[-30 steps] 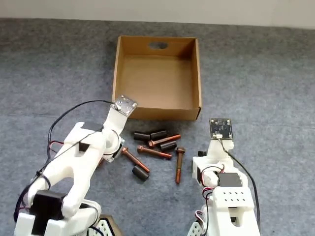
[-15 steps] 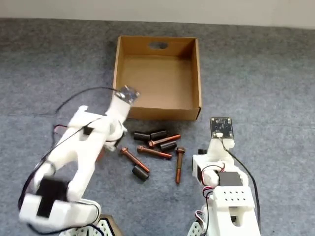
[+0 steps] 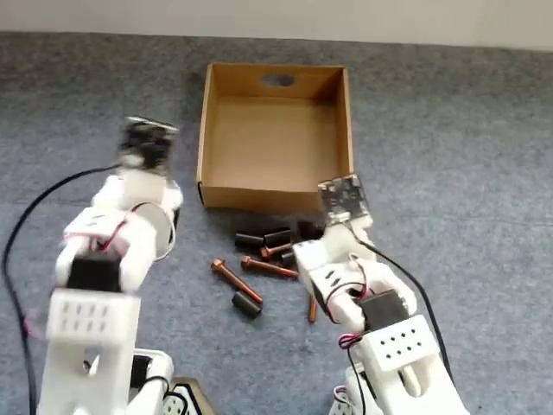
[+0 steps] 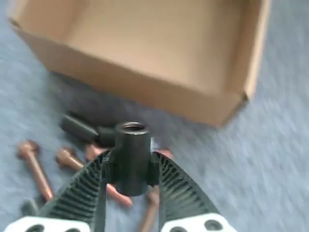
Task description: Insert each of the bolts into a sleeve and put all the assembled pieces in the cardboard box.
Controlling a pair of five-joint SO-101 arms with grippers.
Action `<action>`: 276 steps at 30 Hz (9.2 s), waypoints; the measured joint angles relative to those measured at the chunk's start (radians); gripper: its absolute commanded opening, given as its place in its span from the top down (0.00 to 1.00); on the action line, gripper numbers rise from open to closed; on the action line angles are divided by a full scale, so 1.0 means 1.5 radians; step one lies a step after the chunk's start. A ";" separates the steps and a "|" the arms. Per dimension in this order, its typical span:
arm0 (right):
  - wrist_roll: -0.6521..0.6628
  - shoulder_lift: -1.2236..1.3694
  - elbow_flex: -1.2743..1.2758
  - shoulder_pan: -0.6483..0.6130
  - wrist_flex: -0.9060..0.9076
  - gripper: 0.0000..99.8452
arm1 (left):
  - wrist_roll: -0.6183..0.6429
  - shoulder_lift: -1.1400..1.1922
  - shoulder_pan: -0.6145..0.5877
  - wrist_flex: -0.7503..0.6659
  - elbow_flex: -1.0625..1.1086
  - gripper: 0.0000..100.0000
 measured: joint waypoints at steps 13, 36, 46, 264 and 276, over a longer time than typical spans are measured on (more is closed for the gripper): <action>0.000 0.001 0.072 -0.028 -0.332 0.99 | 0.159 -0.128 0.147 -0.240 0.029 0.99; 0.000 -0.331 0.195 -0.030 -0.307 0.99 | 0.160 -0.127 0.366 -0.448 0.071 0.99; 0.000 -0.340 0.207 -0.030 -0.306 0.99 | 0.161 0.009 0.395 -0.456 0.071 0.99; 0.031 0.377 -0.535 -0.028 0.397 0.90 | 0.053 -0.020 -0.134 -0.461 0.498 0.98; 0.106 0.296 -0.208 -0.302 0.259 0.84 | 0.208 -0.020 -0.238 -0.461 0.483 0.98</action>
